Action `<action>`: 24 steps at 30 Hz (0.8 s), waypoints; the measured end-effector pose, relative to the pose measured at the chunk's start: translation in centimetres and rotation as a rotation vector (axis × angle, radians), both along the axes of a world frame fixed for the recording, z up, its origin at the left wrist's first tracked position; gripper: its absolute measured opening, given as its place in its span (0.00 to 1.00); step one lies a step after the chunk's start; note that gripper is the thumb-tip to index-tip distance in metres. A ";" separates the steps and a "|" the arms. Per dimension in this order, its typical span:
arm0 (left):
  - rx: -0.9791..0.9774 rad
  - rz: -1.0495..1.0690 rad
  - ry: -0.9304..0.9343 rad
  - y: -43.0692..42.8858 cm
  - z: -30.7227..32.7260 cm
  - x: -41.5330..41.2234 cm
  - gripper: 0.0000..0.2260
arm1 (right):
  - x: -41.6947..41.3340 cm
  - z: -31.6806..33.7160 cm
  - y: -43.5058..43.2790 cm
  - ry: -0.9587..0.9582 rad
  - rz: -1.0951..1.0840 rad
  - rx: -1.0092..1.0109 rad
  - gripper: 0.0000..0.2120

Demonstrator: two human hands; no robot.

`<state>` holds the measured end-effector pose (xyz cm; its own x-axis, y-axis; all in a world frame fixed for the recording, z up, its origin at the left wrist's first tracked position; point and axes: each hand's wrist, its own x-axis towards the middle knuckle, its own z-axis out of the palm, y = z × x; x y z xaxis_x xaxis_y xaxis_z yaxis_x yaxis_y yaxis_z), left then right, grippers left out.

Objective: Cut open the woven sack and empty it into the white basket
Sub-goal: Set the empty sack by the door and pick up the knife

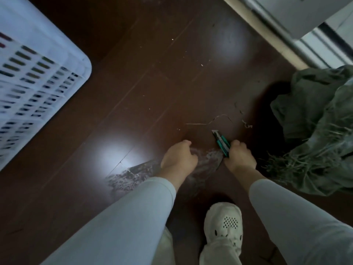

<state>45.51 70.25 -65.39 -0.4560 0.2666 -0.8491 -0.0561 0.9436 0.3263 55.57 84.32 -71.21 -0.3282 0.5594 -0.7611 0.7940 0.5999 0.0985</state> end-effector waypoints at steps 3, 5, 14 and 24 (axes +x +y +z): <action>-0.004 0.036 0.005 -1.3 2.1 -0.6 0.23 | -0.9 2.4 -1.1 0.092 -0.006 -0.096 0.18; 0.002 0.055 0.006 -2.1 4.4 -1.3 0.23 | -1.9 5.0 -1.9 0.156 -0.050 -0.203 0.21; 0.068 0.283 0.091 -7.7 19.6 -7.1 0.23 | -10.6 22.0 -6.6 0.315 -0.271 -0.572 0.10; 0.068 0.562 0.268 -21.4 41.1 -12.2 0.23 | -20.2 43.3 -19.1 0.399 -0.237 -0.766 0.13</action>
<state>33.29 48.84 -24.32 -0.7372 -0.0265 -0.6751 -0.4456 0.7702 0.4563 35.39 65.26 -27.91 -0.5889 0.0311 -0.8076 0.7947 0.2038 -0.5717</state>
